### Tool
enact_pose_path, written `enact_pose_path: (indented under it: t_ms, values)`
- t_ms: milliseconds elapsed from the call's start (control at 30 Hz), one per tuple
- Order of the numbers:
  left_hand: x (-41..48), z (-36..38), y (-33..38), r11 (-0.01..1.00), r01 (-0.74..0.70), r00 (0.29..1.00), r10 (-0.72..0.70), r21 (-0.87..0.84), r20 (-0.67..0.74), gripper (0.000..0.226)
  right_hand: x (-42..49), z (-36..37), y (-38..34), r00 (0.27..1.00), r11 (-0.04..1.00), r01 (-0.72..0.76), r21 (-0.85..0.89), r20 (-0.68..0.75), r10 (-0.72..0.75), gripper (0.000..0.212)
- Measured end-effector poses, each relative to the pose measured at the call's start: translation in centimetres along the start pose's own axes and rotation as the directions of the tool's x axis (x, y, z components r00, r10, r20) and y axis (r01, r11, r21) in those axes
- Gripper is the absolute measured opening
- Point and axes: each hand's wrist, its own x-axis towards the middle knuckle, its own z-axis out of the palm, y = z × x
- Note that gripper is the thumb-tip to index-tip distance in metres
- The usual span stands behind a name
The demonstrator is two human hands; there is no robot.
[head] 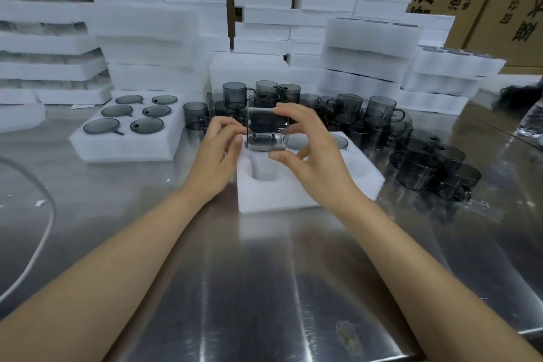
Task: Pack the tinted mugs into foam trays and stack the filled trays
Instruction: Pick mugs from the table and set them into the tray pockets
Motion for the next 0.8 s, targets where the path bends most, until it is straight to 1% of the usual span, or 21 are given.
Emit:
enact_pose_path:
  t_ms: [67,100,167,267,333,433,467,533,600,700,800]
  values:
    - [-0.01,0.0,0.04,0.999,0.028,1.0,-0.028,-0.038,0.008,0.022,-0.03,0.07,0.16,0.998,0.994,-0.059,0.089,0.011,0.058,0.066]
    - [0.0,-0.04,0.07,0.998,0.039,0.999,-0.038,-0.055,0.014,0.023,-0.03,0.12,0.21,0.996,0.983,-0.094,0.159,0.01,0.094,0.065]
    - [-0.05,-0.17,0.24,0.995,0.041,0.999,-0.038,-0.095,0.039,0.03,0.01,0.07,0.15,0.99,0.952,-0.127,0.278,-0.017,0.137,0.062]
    - [-0.23,-0.34,0.57,0.989,0.04,0.994,-0.025,-0.142,0.108,0.026,0.08,-0.11,0.04,0.985,0.91,-0.141,0.389,-0.035,0.168,0.056]
    - [-0.22,-0.41,0.64,0.987,0.059,0.987,-0.036,-0.148,0.155,0.025,0.04,-0.1,-0.07,0.981,0.894,-0.165,0.417,-0.026,0.193,0.049]
    - [-0.1,-0.59,0.78,0.976,0.1,0.983,-0.067,-0.192,0.17,0.03,0.12,-0.02,-0.15,0.986,0.923,-0.133,0.362,-0.042,0.158,0.029]
    - [-0.07,-0.63,0.83,0.971,0.115,0.983,-0.081,-0.209,0.166,0.033,0.08,-0.05,-0.2,0.989,0.926,-0.124,0.355,-0.031,0.144,0.027]
    - [-0.03,-0.65,0.87,0.965,0.138,0.982,-0.104,-0.223,0.158,0.038,-0.05,-0.01,-0.18,0.992,0.942,-0.13,0.309,0.038,0.124,0.036]
    - [-0.08,-0.62,0.87,0.963,0.152,0.981,-0.12,-0.223,0.153,0.042,-0.29,0.17,-0.14,0.988,0.975,-0.124,0.183,0.11,0.105,0.046]
    - [-0.06,-0.62,0.78,0.964,0.164,0.979,-0.133,-0.21,0.154,0.043,-0.46,0.28,-0.35,0.976,0.986,-0.14,0.085,0.177,0.124,0.048]
    - [-0.06,-0.63,0.74,0.968,0.152,0.98,-0.121,-0.198,0.16,0.042,-0.46,-0.06,-0.62,0.966,0.996,-0.086,0.009,0.244,0.082,0.047]
